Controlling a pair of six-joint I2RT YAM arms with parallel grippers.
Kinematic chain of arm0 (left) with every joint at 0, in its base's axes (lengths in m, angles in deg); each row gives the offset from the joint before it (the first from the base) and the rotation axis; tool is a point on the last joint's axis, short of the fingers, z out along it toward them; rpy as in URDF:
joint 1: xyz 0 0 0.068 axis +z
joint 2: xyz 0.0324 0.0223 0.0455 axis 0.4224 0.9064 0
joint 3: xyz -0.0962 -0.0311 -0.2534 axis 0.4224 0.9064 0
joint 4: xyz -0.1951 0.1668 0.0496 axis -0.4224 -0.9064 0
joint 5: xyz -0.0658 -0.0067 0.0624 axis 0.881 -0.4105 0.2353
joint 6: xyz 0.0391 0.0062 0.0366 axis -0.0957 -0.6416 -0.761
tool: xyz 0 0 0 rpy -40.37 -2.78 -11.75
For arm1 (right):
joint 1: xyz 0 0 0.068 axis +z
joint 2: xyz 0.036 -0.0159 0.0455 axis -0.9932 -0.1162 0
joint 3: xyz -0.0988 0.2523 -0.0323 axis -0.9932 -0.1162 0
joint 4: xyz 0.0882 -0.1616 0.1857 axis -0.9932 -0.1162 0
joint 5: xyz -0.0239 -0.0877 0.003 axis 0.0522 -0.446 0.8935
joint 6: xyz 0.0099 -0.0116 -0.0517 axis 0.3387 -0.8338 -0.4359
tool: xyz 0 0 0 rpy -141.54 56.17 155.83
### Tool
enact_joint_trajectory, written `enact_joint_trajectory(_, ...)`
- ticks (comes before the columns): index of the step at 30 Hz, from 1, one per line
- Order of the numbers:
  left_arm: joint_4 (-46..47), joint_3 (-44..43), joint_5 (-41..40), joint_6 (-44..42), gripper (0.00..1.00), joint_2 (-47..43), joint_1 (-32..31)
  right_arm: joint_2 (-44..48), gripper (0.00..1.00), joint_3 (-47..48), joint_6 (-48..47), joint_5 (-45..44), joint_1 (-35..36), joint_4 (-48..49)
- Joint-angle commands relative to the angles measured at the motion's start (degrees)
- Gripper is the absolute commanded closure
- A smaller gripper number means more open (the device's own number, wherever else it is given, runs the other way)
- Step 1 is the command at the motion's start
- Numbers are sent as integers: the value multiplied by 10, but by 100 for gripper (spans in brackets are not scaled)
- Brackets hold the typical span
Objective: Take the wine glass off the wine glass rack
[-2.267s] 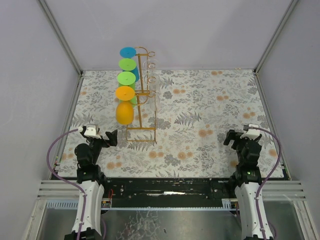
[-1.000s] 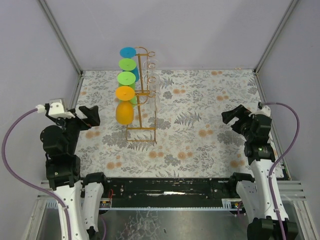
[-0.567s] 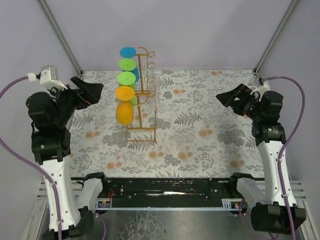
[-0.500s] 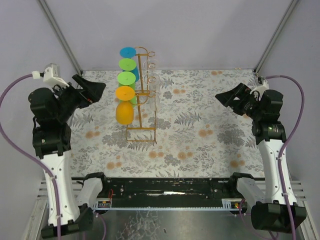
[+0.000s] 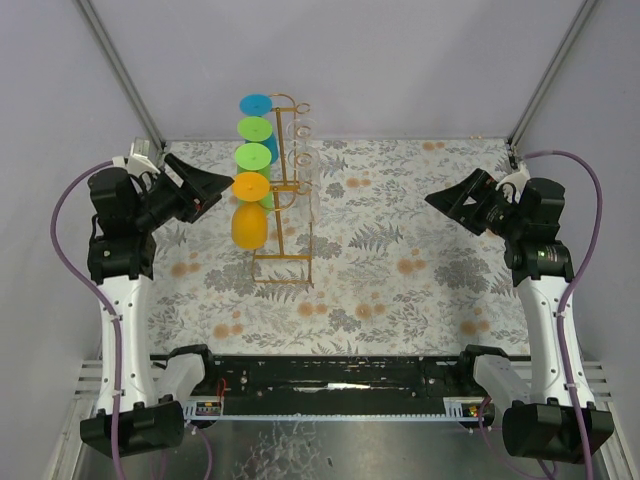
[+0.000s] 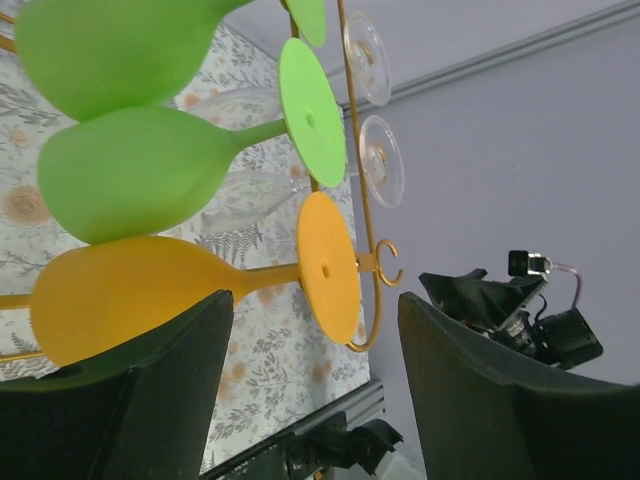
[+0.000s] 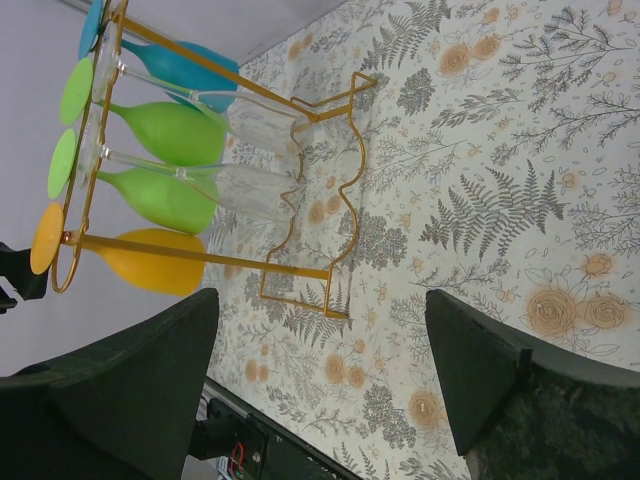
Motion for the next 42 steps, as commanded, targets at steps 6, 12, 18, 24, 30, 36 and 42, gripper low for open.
enact_joint_trajectory(6, 83, 14, 70, 64, 39, 19, 0, 12, 10, 9, 2, 14, 3, 4)
enact_joint_trajectory(12, 91, 22, 78, 72, 46, 27, 1, 13, 10, 2, 3, 11, 4, 7)
enact_joint_trajectory(18, 95, 17, 87, 79, 54, 45, 1, 15, 10, -8, 6, 10, 4, 11)
enact_joint_trajectory(24, 99, 11, 94, 84, 60, 58, 0, 16, 10, -17, 6, 9, 4, 15)
enact_joint_trajectory(30, 100, 13, 97, 85, 63, 58, 1, 17, 10, -25, 8, 9, 3, 22)
enact_joint_trajectory(36, 100, 12, 102, 86, 69, 57, 1, 20, 10, -33, 9, 8, 3, 24)
enact_joint_trajectory(42, 100, 13, 105, 87, 78, 58, 1, 23, 10, -35, 8, 5, 3, 21)
